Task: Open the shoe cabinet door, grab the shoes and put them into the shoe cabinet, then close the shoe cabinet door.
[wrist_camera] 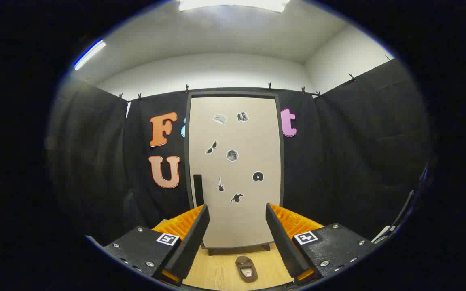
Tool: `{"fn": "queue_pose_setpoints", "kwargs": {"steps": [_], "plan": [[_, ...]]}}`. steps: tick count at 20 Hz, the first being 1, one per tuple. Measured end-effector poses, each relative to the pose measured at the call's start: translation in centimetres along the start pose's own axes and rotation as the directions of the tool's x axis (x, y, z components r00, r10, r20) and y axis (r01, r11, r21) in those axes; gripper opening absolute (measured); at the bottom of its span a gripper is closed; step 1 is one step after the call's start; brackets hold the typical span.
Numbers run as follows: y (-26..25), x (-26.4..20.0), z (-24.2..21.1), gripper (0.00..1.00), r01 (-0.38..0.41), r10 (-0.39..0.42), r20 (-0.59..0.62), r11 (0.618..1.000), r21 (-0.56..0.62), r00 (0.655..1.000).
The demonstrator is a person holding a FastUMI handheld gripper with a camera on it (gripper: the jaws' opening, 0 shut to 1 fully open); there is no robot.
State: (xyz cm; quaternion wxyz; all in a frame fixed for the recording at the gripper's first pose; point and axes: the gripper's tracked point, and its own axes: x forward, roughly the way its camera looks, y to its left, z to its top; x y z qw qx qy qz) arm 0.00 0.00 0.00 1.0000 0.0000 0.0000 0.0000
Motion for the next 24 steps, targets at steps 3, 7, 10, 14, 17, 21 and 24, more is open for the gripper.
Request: {"fn": "queue_pose_setpoints", "kwargs": {"steps": [3, 7, 10, 14, 17, 21, 24], "plan": [[0.2, 0.3, 0.0, 0.88, -0.001, 0.001, 0.000, 1.000, 0.002, 1.000], [0.2, 0.8, -0.3, 0.88, 0.002, -0.002, -0.005, 1.000, 0.001, 1.000], [0.1, 1.1, -0.5, 0.88, 0.003, -0.003, -0.009, 1.000, 0.004, 1.000], [0.4, 1.4, -0.6, 0.88, -0.001, 0.001, -0.013, 1.000, 0.001, 1.000], [1.0, 2.0, -0.7, 0.88, -0.010, 0.010, -0.013, 1.000, 0.000, 1.000], [2.0, 3.1, -1.0, 0.88, -0.022, 0.022, -0.015, 1.000, 0.011, 1.000], [3.2, 4.5, -1.3, 0.88, -0.031, 0.032, -0.019, 0.999, 0.011, 0.999]]}}
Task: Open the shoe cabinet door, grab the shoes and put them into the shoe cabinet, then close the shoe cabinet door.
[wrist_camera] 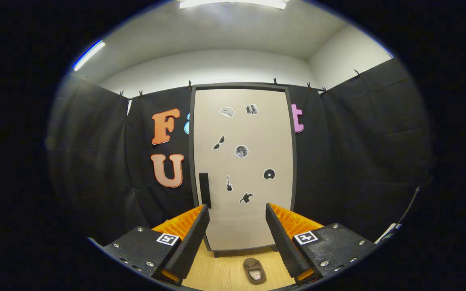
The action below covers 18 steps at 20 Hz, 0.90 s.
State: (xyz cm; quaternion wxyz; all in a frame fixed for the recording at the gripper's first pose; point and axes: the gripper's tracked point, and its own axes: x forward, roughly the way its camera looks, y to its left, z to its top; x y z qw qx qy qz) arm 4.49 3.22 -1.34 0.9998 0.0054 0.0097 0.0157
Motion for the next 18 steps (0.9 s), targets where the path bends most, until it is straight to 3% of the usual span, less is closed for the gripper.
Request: {"fn": "queue_pose_setpoints", "kwargs": {"steps": [18], "plan": [[7.5, 9.0, -2.4, 0.88, -0.001, 0.002, -0.036, 1.000, 0.032, 0.999]]}}
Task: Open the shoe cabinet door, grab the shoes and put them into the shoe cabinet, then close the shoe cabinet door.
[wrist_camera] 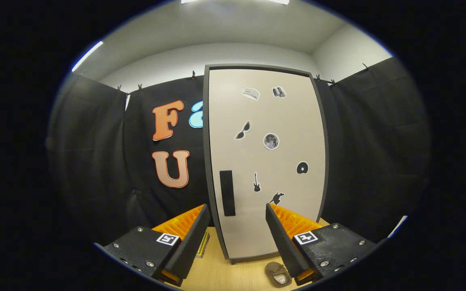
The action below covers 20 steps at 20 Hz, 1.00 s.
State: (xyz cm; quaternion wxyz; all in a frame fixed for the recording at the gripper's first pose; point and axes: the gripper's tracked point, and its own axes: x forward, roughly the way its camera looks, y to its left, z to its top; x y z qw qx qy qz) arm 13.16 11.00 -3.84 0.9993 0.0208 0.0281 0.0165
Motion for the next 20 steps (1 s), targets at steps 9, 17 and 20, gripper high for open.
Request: {"fn": "queue_pose_setpoints", "kwargs": {"steps": [9, 17, 20], "plan": [[1.5, 7.1, -1.8, 0.88, -0.037, 0.038, -0.031, 0.999, 0.030, 0.999], [2.4, 13.7, -3.9, 0.76, -0.055, 0.056, -0.091, 0.998, 0.011, 0.994], [2.8, 15.1, -4.3, 0.69, -0.061, 0.059, -0.097, 0.998, -0.014, 0.994]]}}
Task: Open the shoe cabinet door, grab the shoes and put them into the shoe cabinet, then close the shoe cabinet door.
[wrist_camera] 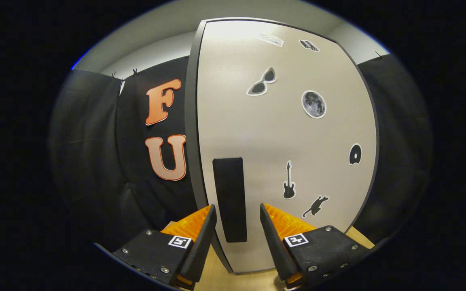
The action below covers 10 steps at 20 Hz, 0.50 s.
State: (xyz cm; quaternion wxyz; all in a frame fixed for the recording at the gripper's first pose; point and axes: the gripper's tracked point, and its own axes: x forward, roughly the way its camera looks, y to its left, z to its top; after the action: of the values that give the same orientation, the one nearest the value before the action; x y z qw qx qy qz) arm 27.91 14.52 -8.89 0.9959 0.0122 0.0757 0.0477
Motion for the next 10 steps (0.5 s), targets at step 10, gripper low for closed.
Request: {"fn": "queue_pose_setpoints", "kwargs": {"steps": [10], "plan": [[0.52, 1.32, -0.48, 0.35, 0.012, -0.012, -0.008, 1.000, -0.021, 1.000]]}}
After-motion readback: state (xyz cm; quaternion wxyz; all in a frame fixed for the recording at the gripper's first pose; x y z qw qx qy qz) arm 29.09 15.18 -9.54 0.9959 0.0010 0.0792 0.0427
